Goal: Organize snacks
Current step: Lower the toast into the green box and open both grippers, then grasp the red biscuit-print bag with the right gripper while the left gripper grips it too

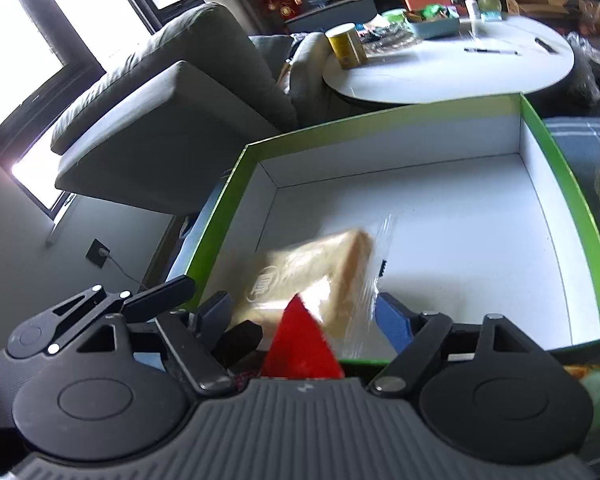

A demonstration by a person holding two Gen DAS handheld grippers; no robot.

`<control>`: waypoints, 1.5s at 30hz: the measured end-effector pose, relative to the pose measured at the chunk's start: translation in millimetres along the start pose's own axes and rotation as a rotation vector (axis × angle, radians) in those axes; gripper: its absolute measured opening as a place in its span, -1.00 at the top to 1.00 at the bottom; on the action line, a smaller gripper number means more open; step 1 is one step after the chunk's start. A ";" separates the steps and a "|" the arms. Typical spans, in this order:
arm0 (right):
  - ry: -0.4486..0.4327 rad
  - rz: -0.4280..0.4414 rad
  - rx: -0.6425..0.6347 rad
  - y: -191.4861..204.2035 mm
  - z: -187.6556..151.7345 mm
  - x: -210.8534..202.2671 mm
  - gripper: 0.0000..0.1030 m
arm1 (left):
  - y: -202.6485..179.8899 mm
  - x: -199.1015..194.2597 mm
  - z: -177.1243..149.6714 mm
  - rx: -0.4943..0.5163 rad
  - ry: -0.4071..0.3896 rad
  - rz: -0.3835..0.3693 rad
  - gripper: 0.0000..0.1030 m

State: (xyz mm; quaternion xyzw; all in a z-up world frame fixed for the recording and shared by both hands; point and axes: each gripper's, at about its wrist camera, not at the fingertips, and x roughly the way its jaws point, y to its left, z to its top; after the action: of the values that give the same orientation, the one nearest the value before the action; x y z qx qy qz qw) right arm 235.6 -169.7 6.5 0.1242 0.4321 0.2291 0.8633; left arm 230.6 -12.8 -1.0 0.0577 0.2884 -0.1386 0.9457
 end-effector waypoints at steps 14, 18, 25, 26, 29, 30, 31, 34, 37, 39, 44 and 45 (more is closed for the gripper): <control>-0.065 0.035 -0.019 8.9 -37.5 -50.0 -0.63 | -2.8 -49.0 -43.4 -0.109 -0.011 0.016 -0.23; -0.053 0.067 -0.013 16.1 -50.9 -52.2 -0.63 | 2.9 -61.6 -58.5 -0.152 -0.010 0.023 -0.23; -0.116 0.091 -0.042 43.0 -80.0 -56.2 -0.63 | 17.8 -77.8 -83.1 -0.242 -0.006 0.075 -0.23; -0.119 0.114 -0.044 45.7 -83.7 -57.7 -0.63 | 19.3 -80.2 -86.7 -0.254 -0.005 0.079 -0.23; -0.110 0.194 -0.057 52.4 -93.9 -63.9 -0.63 | 25.5 -84.7 -93.4 -0.290 -0.004 0.090 -0.23; -0.107 0.207 -0.067 55.2 -96.8 -65.2 -0.63 | 27.2 -85.9 -95.2 -0.301 -0.006 0.092 -0.23; -0.107 0.213 -0.072 57.0 -99.6 -66.3 -0.63 | 28.4 -88.0 -96.9 -0.307 -0.007 0.092 -0.23; -0.099 0.228 -0.063 57.4 -107.2 -67.4 -0.63 | 27.8 -92.7 -102.6 -0.299 -0.004 0.095 -0.23; -0.080 0.272 -0.018 52.8 -114.3 -69.0 -0.63 | 24.6 -94.8 -108.3 -0.276 0.004 0.113 -0.23; -0.064 0.304 0.007 49.1 -118.9 -71.4 -0.63 | 26.4 -97.1 -112.8 -0.288 0.007 0.128 -0.23; -0.007 0.336 0.030 46.5 -131.6 -71.8 -0.63 | 43.0 -108.1 -122.5 -0.361 0.003 0.154 -0.23; 0.005 0.336 0.033 46.1 -134.1 -69.7 -0.63 | 46.3 -111.5 -123.3 -0.374 -0.008 0.159 -0.23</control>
State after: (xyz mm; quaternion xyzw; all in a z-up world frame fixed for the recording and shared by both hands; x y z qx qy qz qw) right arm 78.3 -162.7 -6.3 0.2082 0.4112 0.3634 0.8096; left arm 90.4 80.3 -39.0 -0.0968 0.3001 -0.0079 0.9490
